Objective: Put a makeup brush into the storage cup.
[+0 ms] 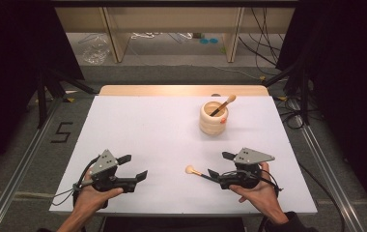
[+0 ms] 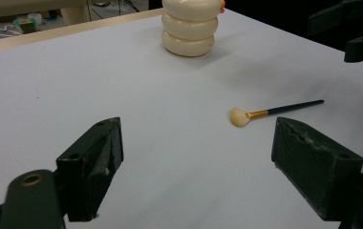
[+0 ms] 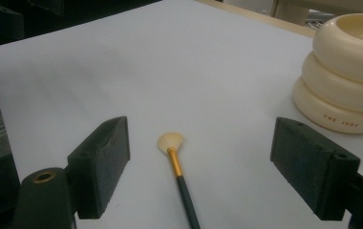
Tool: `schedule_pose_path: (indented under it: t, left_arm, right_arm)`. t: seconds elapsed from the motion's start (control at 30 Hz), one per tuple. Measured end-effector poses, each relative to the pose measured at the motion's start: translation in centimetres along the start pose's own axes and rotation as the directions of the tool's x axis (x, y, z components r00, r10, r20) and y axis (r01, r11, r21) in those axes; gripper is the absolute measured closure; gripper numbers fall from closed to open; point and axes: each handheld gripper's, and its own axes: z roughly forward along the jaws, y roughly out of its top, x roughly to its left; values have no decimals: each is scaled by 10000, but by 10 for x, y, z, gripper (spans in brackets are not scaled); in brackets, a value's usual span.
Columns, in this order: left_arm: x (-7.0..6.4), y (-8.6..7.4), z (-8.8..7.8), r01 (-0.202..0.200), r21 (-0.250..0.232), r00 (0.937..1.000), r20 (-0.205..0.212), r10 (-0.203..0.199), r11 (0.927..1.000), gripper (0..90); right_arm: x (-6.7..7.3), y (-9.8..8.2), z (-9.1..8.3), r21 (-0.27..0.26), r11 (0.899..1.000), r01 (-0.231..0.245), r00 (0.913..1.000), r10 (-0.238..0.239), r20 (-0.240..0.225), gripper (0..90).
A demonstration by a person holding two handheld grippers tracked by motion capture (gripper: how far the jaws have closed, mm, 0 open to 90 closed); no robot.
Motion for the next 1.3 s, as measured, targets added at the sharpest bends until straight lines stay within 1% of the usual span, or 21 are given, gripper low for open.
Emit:
schedule_pose_path:
  t: [0.1, 0.23, 0.3, 0.37, 0.47, 0.5, 0.57, 0.63, 0.67, 0.73, 0.8, 0.83, 0.87, 0.9, 0.93, 0.97, 1.0, 1.07, 1.17, 1.23, 1.3]
  left_arm:
    - [-1, -1, 2, 13, -16, 10000, 73, -12, 10000, 180]
    - [-1, -2, 3, -5, 38, 10000, -8, 5, 10000, 180]
    - [-1, -2, 2, -13, 16, 10000, -73, 13, 10000, 180]
    - [-1, -3, 3, -29, -21, 10000, 10, 29, 10000, 181]
    - [-2, -4, 4, -6, -114, 10000, 94, 7, 9999, 181]
    - [-3, -3, 4, -63, -34, 10000, 77, 64, 10000, 181]
    - [-4, -4, 5, -110, 2, 9999, 109, 110, 9999, 181]
    - [-5, -4, 6, -124, -20, 9998, 178, 124, 9999, 180]
    - [-5, -4, 6, -176, 45, 9997, 169, 175, 9998, 181]
    - [-5, -5, 6, -187, 2, 9995, 239, 187, 9998, 181]
    - [-5, -5, 5, -213, 38, 9996, 177, 212, 9998, 181]
    - [-5, -5, 5, -213, 35, 9996, 177, 213, 9998, 180]
    - [-5, -5, 4, -205, 53, 9997, 153, 204, 9998, 180]
    - [-5, -5, 4, -187, 36, 9997, 182, 186, 9998, 181]
    - [-5, -5, 4, -167, 19, 9997, 190, 167, 9999, 180]
    - [-5, -4, 4, -164, 20, 9997, 196, 163, 9999, 181]
    - [-5, -4, 4, -168, 30, 9997, 190, 167, 9999, 180]
    - [-5, -4, 5, -185, 33, 9996, 209, 184, 9998, 180]
    - [-5, -4, 5, -199, 40, 9996, 222, 198, 9998, 181]
    - [-6, -4, 5, -202, 38, 9996, 216, 202, 9998, 180]
    - [-5, -4, 5, -206, 47, 9996, 213, 205, 9998, 181]
  right_arm:
    - [0, 0, 0, 126, 9999, 33, 10000, -33, -23, 221]
    - [0, 0, 1, 433, 9990, 108, 9998, -99, -194, 219]
    - [-1, 1, 2, 357, 9991, 228, 9997, -225, -89, 219]
    - [-2, 4, 3, 476, 9984, 306, 9995, -302, -97, 212]
    - [-3, 6, 6, 828, 9958, 398, 9990, -380, -225, 198]
    - [-4, 6, 8, 884, 9944, 585, 9981, -567, -219, 198]
    - [-4, 8, 12, 1191, 9904, 698, 9972, -662, -340, 199]
    - [-3, 9, 16, 1530, 9834, 971, 9948, -909, -467, 206]
    - [-2, 10, 18, 1758, 9795, 981, 9944, -894, -570, 208]
    - [-1, 10, 24, 2259, 9664, 1225, 9913, -1080, -758, 214]
    - [0, 10, 31, 2531, 9570, 1418, 9887, -1246, -829, 234]
    - [-1, 11, 33, 2842, 9472, 1483, 9868, -1230, -1049, 238]
    - [0, 11, 37, 2941, 9424, 1595, 9854, -1343, -1043, 241]
    - [0, 12, 41, 3196, 9315, 1737, 9831, -1447, -1123, 249]
    - [1, 13, 43, 3462, 9218, 1743, 9822, -1379, -1276, 257]
    - [0, 13, 46, 3555, 9159, 1863, 9796, -1453, -1390, 263]
    - [1, 13, 49, 3599, 9148, 1836, 9801, -1420, -1391, 274]
    - [0, 14, 52, 3829, 9029, 1953, 9774, -1471, -1518, 290]
    - [0, 14, 56, 4024, 8946, 1945, 9782, -1463, -1476, 306]
    - [-2, 15, 58, 4208, 8818, 2131, 9736, -1553, -1675, 322]
    - [-2, 14, 61, 4298, 8755, 2211, 9715, -1591, -1757, 339]
